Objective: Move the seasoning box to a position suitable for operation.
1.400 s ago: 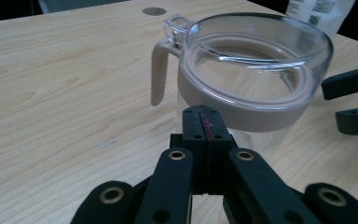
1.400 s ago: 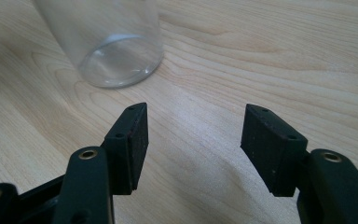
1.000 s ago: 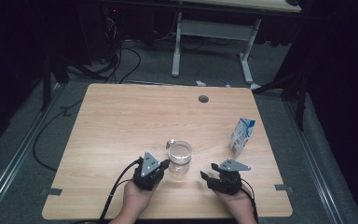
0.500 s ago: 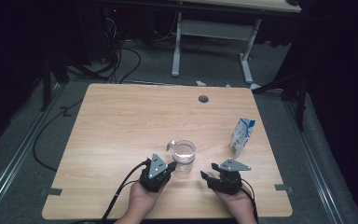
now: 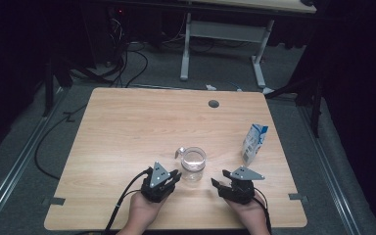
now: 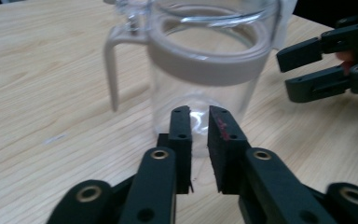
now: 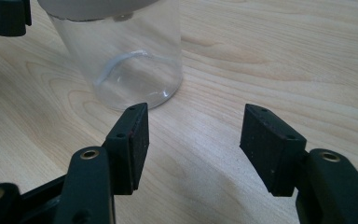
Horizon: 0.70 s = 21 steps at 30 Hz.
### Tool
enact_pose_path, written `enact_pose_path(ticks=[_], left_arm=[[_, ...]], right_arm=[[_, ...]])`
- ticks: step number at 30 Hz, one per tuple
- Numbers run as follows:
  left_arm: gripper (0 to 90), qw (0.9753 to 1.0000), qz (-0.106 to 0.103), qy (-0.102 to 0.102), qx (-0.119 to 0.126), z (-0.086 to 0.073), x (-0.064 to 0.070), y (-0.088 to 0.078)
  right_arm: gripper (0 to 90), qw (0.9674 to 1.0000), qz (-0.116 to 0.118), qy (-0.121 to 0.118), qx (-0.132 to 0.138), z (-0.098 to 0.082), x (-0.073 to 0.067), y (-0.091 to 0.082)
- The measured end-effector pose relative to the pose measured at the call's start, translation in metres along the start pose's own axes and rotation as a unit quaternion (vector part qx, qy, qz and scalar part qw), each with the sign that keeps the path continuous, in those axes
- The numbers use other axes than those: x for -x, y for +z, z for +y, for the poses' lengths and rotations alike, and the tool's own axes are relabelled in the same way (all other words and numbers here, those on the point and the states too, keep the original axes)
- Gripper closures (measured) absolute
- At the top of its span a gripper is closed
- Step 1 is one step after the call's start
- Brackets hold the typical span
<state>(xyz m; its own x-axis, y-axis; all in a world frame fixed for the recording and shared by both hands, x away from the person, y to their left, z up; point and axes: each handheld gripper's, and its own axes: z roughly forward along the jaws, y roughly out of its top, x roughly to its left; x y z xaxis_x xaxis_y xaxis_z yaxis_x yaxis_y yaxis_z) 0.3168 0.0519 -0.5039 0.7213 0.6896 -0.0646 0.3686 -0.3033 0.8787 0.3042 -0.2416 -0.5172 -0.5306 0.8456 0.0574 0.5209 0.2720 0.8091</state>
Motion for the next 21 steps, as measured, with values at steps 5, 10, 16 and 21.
enact_pose_path(ticks=[5,10,16,21], left_arm=[[70.2,0.9997,0.004,-0.015,-0.019,-0.011,-0.015,-0.004],[69.4,0.9992,0.025,-0.023,-0.023,-0.015,-0.027,-0.011],[68.8,0.9987,0.030,-0.042,-0.004,-0.009,-0.037,-0.017],[69.5,0.9989,0.004,-0.047,0.004,-0.003,-0.039,-0.015]], right_arm=[[45.8,0.9999,-0.006,-0.007,0.004,0.003,-0.003,0.002],[47.4,0.9997,-0.012,-0.016,0.017,0.014,-0.001,0.003],[49.0,0.9992,-0.028,-0.015,0.024,0.036,0.003,0.009],[52.6,0.9986,-0.037,-0.009,0.036,0.045,0.010,0.011]])
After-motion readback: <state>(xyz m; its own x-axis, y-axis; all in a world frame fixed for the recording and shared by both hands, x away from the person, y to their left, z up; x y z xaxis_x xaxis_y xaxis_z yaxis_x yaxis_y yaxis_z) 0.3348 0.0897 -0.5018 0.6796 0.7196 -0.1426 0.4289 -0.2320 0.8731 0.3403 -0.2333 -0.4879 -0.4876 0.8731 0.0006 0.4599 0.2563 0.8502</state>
